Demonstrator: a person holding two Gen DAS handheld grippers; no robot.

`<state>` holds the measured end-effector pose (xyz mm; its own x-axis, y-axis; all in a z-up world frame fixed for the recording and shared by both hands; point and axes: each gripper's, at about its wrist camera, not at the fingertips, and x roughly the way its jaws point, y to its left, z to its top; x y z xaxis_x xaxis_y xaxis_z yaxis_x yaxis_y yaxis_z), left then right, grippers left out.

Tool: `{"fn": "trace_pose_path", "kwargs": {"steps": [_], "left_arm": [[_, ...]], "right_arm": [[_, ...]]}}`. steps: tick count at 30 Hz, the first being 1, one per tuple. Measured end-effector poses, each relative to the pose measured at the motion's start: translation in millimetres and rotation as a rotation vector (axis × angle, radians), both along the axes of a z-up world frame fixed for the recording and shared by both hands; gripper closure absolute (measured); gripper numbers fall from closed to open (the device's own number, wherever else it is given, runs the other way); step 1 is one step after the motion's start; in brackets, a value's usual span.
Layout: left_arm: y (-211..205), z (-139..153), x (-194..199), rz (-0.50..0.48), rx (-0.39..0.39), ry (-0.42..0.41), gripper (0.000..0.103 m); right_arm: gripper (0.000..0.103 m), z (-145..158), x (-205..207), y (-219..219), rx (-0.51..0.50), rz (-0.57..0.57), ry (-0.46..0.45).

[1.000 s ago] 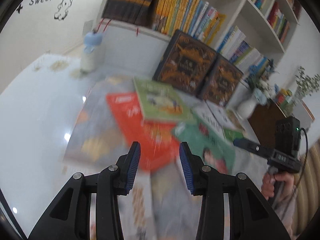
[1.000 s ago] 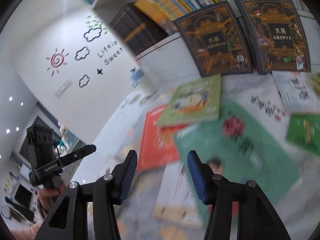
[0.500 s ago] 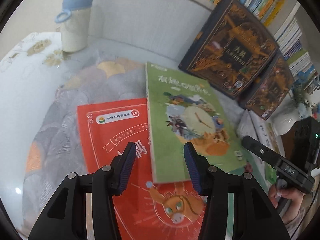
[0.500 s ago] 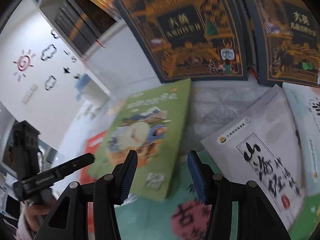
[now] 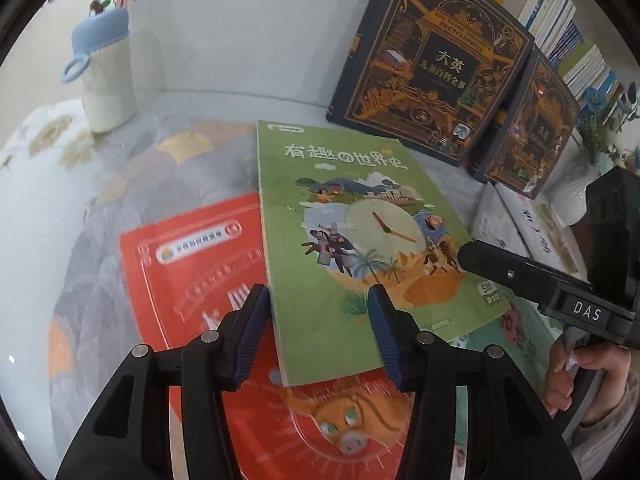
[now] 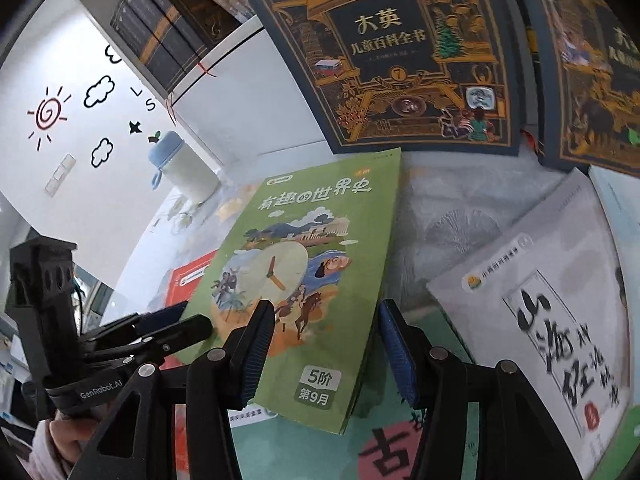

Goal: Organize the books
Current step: 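Close both tools on the edge of the green book and lift it, then carry the green book with both tools toward the white tabletop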

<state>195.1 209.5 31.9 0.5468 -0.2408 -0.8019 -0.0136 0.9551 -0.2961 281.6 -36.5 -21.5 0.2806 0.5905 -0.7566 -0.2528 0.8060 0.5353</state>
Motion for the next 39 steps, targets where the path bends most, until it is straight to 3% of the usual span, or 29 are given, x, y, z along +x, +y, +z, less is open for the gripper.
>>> {"fn": "trace_pose_path", "kwargs": {"steps": [6,10,13,27,35,39], "left_arm": [[-10.5,7.5,-19.7,-0.043,0.034,-0.003,0.055],[-7.9,13.0,-35.7,-0.026,-0.024,0.004,0.056],[-14.5,18.1,-53.4,-0.044,-0.016,0.006,0.056],[-63.4,22.2,-176.1,-0.171,-0.021,-0.023,0.055],[-78.8,10.7,-230.8,-0.206,-0.081,-0.026,0.056],[-87.3,10.9,-258.9,-0.218,-0.045,-0.06,0.055]], "right_arm": [[0.05,7.1,-19.4,-8.2,0.028,-0.001,0.042],[0.05,13.6,-38.9,-5.9,-0.007,0.016,0.048],[0.05,18.7,-58.6,-6.2,-0.026,0.031,0.048],[0.05,43.8,-192.4,-46.7,-0.037,0.027,0.04],[0.05,46.6,-246.3,-70.3,-0.01,0.009,0.031],[0.05,46.2,-275.4,-74.6,0.003,0.026,0.038]]}}
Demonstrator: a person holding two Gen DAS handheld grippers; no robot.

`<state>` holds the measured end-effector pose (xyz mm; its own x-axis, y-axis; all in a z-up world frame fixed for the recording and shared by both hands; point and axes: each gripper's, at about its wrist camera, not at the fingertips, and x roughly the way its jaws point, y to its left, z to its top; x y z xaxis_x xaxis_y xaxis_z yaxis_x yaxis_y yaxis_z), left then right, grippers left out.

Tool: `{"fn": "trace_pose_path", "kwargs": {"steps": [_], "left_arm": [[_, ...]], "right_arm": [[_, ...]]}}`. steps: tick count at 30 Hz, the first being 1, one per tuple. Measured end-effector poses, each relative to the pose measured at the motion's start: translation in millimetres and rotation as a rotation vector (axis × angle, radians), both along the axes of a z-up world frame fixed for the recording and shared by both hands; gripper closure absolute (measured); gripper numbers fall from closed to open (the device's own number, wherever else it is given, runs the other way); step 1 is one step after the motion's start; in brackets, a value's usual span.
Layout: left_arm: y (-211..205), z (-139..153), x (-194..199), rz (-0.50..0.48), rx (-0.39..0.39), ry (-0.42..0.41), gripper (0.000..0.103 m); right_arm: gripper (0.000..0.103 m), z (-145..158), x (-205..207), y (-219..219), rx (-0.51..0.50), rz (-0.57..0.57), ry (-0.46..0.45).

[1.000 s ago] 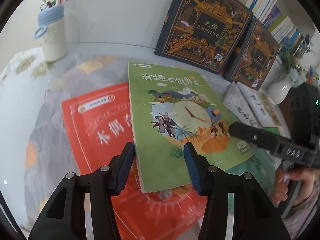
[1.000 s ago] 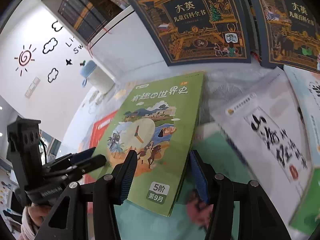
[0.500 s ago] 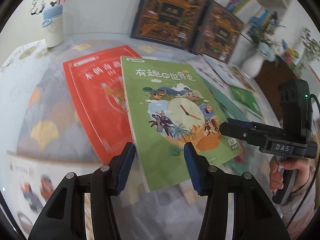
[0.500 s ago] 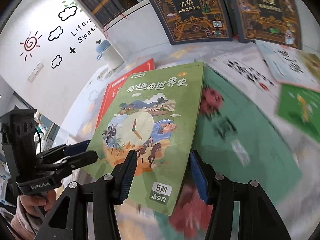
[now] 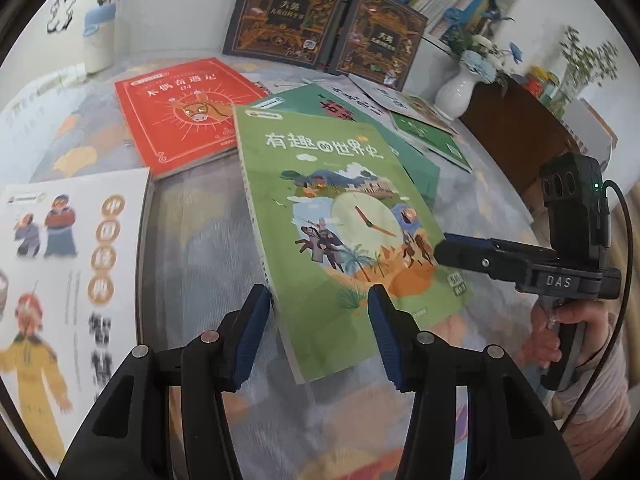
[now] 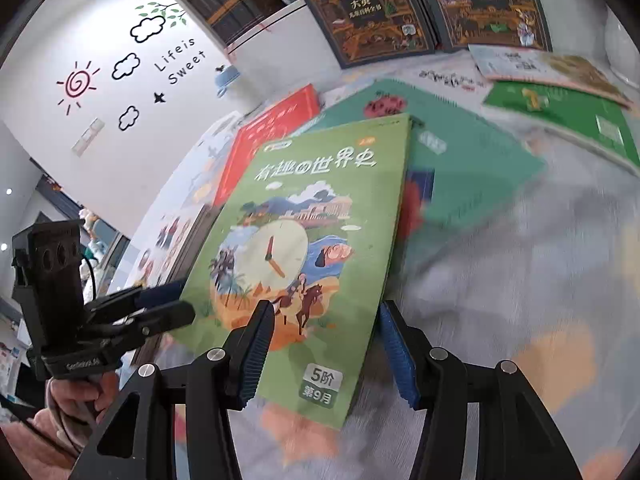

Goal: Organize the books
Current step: 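Carry the green book with both tools toward the white tabletop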

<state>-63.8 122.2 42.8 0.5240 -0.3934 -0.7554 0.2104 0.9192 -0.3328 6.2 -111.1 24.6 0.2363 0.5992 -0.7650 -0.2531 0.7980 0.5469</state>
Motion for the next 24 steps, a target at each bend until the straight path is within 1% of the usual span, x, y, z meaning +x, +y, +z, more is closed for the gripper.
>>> {"fn": "trace_pose_path", "kwargs": {"steps": [2,4,5,7,8,10,11,13,14,15,16,18,19,21,24], "left_arm": [[-1.7,-2.2,-11.5,-0.012,0.004,0.003,0.055],[0.2,-4.2,-14.9,-0.02,-0.025,0.023,0.056],[1.1,-5.2,-14.9,-0.021,-0.04,0.027,0.056],[2.5,-3.0,-13.7,-0.008,-0.035,0.01,0.056],[3.4,0.0,-12.1,0.005,-0.03,0.003,0.056],[6.3,10.2,-10.5,0.015,-0.051,-0.02,0.056],[6.6,16.3,-10.6,0.014,-0.045,-0.034,0.056],[5.3,27.9,-10.7,0.023,-0.002,-0.074,0.056],[5.6,29.7,-9.9,0.028,0.011,-0.082,0.056],[6.3,29.7,-6.9,0.039,0.019,-0.079,0.056],[7.6,27.7,-4.3,0.047,0.012,-0.07,0.056],[9.9,19.6,1.9,0.058,-0.021,-0.04,0.056],[10.3,14.1,4.8,0.064,-0.027,-0.023,0.056],[10.5,3.0,9.5,0.082,-0.02,0.008,0.056],[12.8,-10.7,19.2,0.101,-0.031,0.045,0.056]], "right_arm": [[0.05,-1.8,-13.0,-1.9,0.012,0.009,0.004],[0.05,-2.4,-22.0,-6.1,0.023,0.004,-0.004],[0.051,-2.7,-22.0,-8.4,0.033,0.001,-0.008],[0.053,-0.6,-14.7,-20.7,0.075,-0.02,-0.037],[0.056,3.5,-10.6,-28.7,0.097,-0.031,-0.066],[0.057,19.0,1.4,-53.1,0.169,-0.026,-0.159],[0.057,27.2,6.9,-64.8,0.195,-0.011,-0.2],[0.057,48.3,17.2,-90.8,0.205,0.012,-0.283],[0.057,54.6,22.2,-98.9,0.212,0.038,-0.277],[0.057,58.2,28.1,-104.8,0.221,0.059,-0.251],[0.057,59.5,30.8,-107.9,0.225,0.063,-0.217],[0.057,56.2,26.5,-102.3,0.228,0.079,-0.178],[0.057,49.8,19.7,-93.3,0.212,0.1,-0.159],[0.057,30.6,11.0,-74.9,0.137,0.102,-0.093],[0.057,5.8,1.6,-56.4,0.103,0.092,-0.026]]}}
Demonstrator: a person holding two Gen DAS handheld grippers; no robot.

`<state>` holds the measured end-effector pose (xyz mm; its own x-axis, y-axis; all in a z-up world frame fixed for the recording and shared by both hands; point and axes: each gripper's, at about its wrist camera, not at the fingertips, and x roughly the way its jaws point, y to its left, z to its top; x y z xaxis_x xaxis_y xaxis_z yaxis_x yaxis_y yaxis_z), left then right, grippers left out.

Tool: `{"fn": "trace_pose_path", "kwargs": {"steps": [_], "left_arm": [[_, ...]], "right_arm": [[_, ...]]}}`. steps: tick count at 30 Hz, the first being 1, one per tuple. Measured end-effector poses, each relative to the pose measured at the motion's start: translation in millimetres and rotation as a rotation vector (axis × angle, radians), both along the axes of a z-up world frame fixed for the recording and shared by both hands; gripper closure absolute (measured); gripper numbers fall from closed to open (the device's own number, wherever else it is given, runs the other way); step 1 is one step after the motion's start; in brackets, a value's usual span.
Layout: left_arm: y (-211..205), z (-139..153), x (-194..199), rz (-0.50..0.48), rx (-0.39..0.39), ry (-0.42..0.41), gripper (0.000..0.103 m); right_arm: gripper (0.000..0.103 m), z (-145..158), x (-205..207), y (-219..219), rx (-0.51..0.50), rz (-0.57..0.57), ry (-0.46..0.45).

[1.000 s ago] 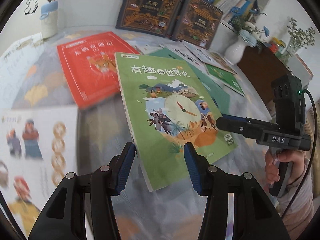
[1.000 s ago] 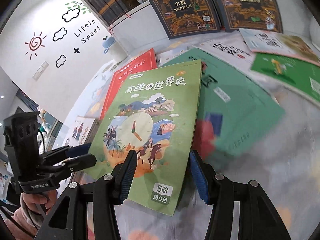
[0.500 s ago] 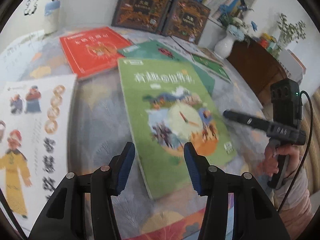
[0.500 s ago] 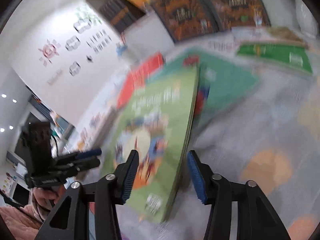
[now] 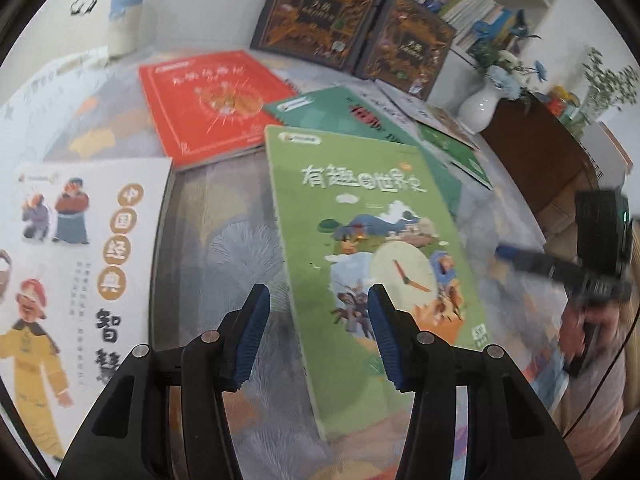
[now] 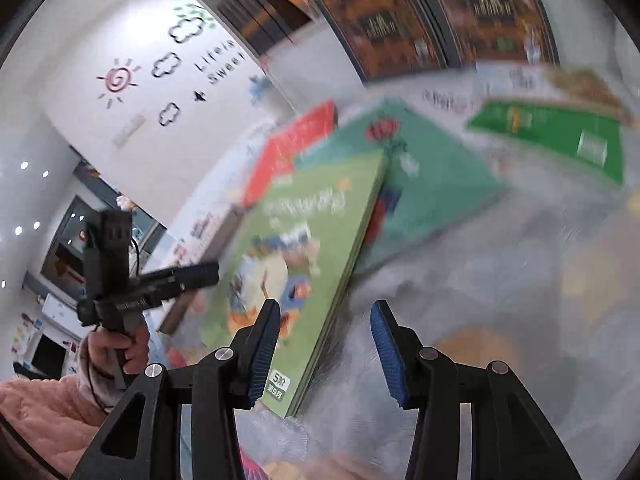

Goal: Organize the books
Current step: 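Carry the green book with both tools toward the white tabletop, then lower the green book onto the white tabletop with both tools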

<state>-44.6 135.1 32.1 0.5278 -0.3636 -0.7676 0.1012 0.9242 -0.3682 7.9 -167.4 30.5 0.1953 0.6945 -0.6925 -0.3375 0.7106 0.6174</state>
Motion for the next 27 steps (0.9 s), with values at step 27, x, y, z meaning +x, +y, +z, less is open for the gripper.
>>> {"fn": "trace_pose_path", "kwargs": {"steps": [27], "left_arm": [[4.6,-17.7,-7.3,-0.152,-0.093,0.037,0.064]], "right_arm": [[0.079,-41.4,-21.5,23.9,0.126,0.012,0.087]]}}
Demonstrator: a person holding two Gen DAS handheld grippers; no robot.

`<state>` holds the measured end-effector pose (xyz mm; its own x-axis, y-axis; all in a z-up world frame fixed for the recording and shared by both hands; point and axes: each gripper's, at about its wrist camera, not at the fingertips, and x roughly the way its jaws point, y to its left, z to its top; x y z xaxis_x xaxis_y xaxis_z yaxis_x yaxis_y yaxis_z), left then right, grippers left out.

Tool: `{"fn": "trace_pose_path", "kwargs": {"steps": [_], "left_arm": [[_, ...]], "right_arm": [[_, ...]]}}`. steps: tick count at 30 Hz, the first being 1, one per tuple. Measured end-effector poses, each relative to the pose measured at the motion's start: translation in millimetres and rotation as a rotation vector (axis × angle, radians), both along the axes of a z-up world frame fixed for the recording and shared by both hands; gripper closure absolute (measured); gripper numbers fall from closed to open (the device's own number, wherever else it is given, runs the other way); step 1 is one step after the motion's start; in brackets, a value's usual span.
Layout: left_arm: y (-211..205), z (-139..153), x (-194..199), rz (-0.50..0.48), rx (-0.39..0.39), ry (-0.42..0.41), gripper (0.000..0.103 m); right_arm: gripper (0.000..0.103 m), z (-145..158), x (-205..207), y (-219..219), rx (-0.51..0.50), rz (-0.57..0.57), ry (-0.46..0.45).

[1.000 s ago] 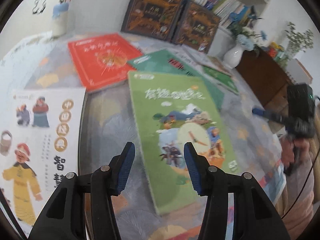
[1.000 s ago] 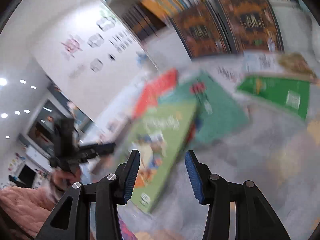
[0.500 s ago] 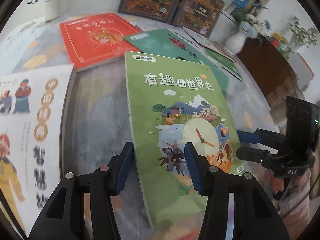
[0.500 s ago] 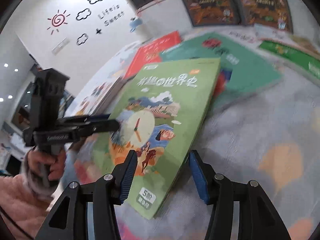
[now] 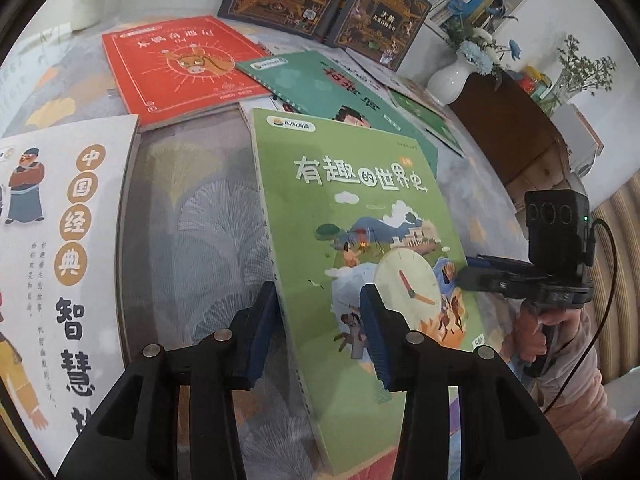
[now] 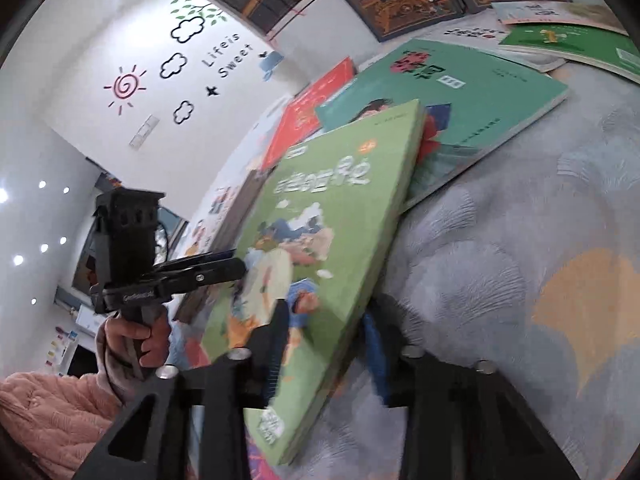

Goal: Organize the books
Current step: 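Lower the green book onto the white tabletop with both tools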

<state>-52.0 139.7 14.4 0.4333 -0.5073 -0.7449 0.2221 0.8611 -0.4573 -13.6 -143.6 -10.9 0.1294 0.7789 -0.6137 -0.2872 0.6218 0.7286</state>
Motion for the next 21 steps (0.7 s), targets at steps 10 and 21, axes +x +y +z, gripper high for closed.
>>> {"fn": "trace_pose_path", "kwargs": {"steps": [10,21], "left_arm": [[-3.1,-1.9,-6.7,0.03,0.019,-0.077,0.061],[-4.5,-4.1,-12.7,0.057,0.027,-0.122,0.06]], "right_arm": [[0.08,4.0,-9.6,-5.5,-0.003,-0.032,-0.064],[0.08,4.4,-9.1,-5.3,0.004,-0.036,-0.062]]}}
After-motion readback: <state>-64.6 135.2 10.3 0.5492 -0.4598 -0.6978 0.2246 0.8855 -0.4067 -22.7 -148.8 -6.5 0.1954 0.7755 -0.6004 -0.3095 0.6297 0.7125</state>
